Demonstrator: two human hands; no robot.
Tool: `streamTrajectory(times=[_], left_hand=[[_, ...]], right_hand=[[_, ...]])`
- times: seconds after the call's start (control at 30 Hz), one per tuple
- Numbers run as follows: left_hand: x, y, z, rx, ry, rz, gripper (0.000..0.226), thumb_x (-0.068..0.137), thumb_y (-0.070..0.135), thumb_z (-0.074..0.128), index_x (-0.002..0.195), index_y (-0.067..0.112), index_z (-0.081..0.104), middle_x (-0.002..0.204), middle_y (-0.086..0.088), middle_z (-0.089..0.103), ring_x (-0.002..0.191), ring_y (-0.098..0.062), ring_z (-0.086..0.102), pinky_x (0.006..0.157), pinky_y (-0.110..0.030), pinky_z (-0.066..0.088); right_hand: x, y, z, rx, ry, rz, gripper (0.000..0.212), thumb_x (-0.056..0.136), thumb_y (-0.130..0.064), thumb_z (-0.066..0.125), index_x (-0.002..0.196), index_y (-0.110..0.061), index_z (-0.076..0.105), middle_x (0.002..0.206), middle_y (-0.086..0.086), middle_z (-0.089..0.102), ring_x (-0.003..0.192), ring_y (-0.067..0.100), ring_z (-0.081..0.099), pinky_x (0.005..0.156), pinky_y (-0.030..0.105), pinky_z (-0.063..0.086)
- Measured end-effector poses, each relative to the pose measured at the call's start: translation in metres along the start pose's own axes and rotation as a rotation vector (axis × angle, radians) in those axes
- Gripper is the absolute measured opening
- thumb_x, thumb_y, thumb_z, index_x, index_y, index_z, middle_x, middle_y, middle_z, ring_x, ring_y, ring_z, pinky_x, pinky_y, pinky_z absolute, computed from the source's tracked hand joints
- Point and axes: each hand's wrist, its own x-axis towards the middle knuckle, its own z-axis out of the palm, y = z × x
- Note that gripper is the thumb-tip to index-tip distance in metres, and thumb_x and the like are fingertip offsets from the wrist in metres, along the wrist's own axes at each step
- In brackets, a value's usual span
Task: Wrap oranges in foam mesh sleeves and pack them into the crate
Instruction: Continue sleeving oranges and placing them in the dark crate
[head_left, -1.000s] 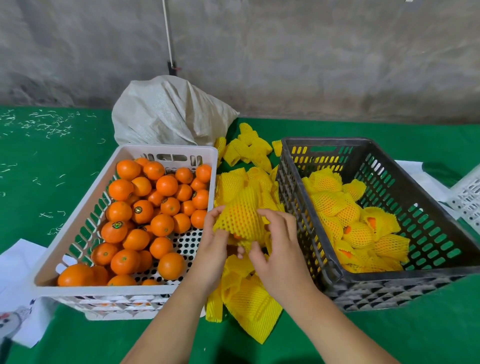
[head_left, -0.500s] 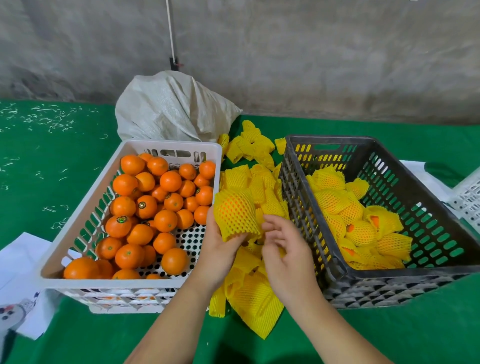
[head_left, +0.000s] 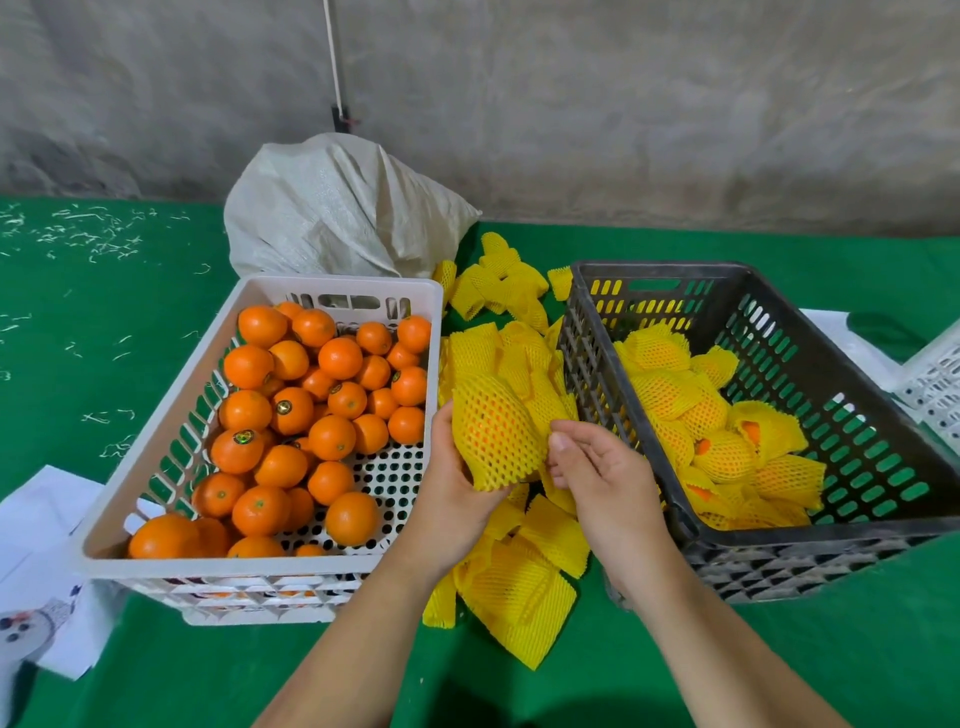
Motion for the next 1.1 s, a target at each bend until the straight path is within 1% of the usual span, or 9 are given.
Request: streamTrajectory(times=[0.13, 0.27, 0.37, 0.43, 0.53, 0.7, 0.83, 0.93, 1.1], left_hand=[[0.000, -0.002, 0.002, 0.102, -0.087, 0.039, 0.096, 0.087, 0.002, 0.083, 0.157, 0.029, 0.023, 0.137, 0.039, 0.049, 0.129, 0.007, 0.054, 0.098, -0.010, 0.046], [-0.003, 0.002, 0.003, 0.085, -0.134, 0.022, 0.102, 0.090, 0.017, 0.083, 0.161, 0.041, 0.013, 0.148, 0.052, 0.027, 0.139, 0.020, 0.035, 0.102, -0.002, 0.037], [-0.004, 0.003, 0.003, 0.108, -0.201, -0.001, 0.109, 0.091, 0.017, 0.082, 0.164, 0.044, 0.006, 0.148, 0.053, 0.028, 0.139, 0.017, 0.039, 0.105, -0.008, 0.042], [-0.006, 0.004, 0.002, 0.110, -0.258, -0.013, 0.113, 0.089, 0.022, 0.085, 0.164, 0.048, 0.004, 0.147, 0.042, 0.041, 0.130, -0.003, 0.058, 0.103, -0.024, 0.053], [-0.011, 0.005, -0.009, 0.142, -0.233, 0.050, 0.093, 0.091, 0.040, 0.079, 0.163, 0.045, 0.020, 0.148, 0.033, 0.046, 0.108, -0.025, 0.066, 0.093, -0.029, 0.057], [0.006, -0.011, -0.062, 0.227, -0.062, -0.065, 0.034, 0.103, 0.041, 0.061, 0.136, 0.042, 0.059, 0.130, 0.022, 0.067, 0.116, -0.003, 0.066, 0.092, -0.027, 0.054], [0.020, -0.020, -0.062, 0.262, -0.033, -0.154, 0.022, 0.105, 0.030, 0.060, 0.120, 0.047, 0.060, 0.115, 0.026, 0.064, 0.107, 0.005, 0.063, 0.087, -0.023, 0.048], [0.022, -0.024, -0.058, 0.272, -0.032, -0.158, 0.027, 0.105, 0.024, 0.061, 0.116, 0.048, 0.059, 0.110, 0.017, 0.062, 0.107, 0.000, 0.062, 0.091, -0.026, 0.047], [0.024, -0.027, -0.059, 0.282, -0.029, -0.166, 0.024, 0.104, 0.028, 0.061, 0.119, 0.047, 0.059, 0.107, 0.011, 0.060, 0.094, -0.010, 0.059, 0.086, -0.036, 0.047]], right_hand=[[-0.002, -0.004, 0.015, -0.209, -0.137, 0.105, 0.073, 0.074, -0.080, 0.059, 0.140, -0.049, 0.046, 0.138, -0.020, 0.048, 0.131, 0.000, 0.042, 0.104, 0.026, 0.041], [-0.002, -0.006, 0.022, -0.538, -0.080, 0.032, 0.103, 0.062, -0.085, 0.062, 0.151, -0.047, 0.029, 0.140, -0.021, 0.020, 0.136, 0.005, 0.016, 0.107, 0.030, 0.029], [0.001, -0.005, 0.022, -0.188, -0.190, 0.082, 0.097, 0.070, -0.058, 0.082, 0.151, -0.047, 0.029, 0.136, -0.031, 0.040, 0.126, -0.013, 0.041, 0.099, 0.013, 0.038], [0.008, -0.006, 0.013, -0.113, -0.144, 0.051, 0.087, 0.076, -0.044, 0.086, 0.148, -0.043, 0.036, 0.127, -0.035, 0.048, 0.113, -0.021, 0.050, 0.085, 0.005, 0.046], [0.030, -0.016, -0.024, -0.073, 0.081, -0.021, 0.078, 0.078, -0.043, 0.085, 0.142, -0.043, 0.040, 0.131, -0.013, 0.057, 0.116, 0.001, 0.058, 0.091, 0.024, 0.053], [0.062, -0.005, -0.132, -0.505, 0.319, 0.011, 0.072, 0.078, -0.028, 0.087, 0.134, -0.032, 0.043, 0.120, 0.008, 0.061, 0.101, 0.028, 0.066, 0.080, 0.044, 0.059], [0.048, 0.021, -0.185, -0.999, -0.054, 0.447, 0.087, 0.078, -0.064, 0.076, 0.150, -0.036, 0.036, 0.141, 0.010, 0.055, 0.117, 0.033, 0.061, 0.094, 0.048, 0.053], [0.039, 0.036, -0.182, -1.018, 0.165, 0.341, 0.073, 0.078, -0.084, 0.039, 0.141, -0.047, 0.042, 0.134, -0.001, 0.064, 0.110, 0.030, 0.066, 0.083, 0.046, 0.054], [0.041, 0.040, -0.179, -1.111, 0.239, 0.302, 0.056, 0.091, -0.062, 0.045, 0.143, -0.043, 0.045, 0.150, -0.006, 0.051, 0.122, 0.031, 0.058, 0.088, 0.047, 0.052]])
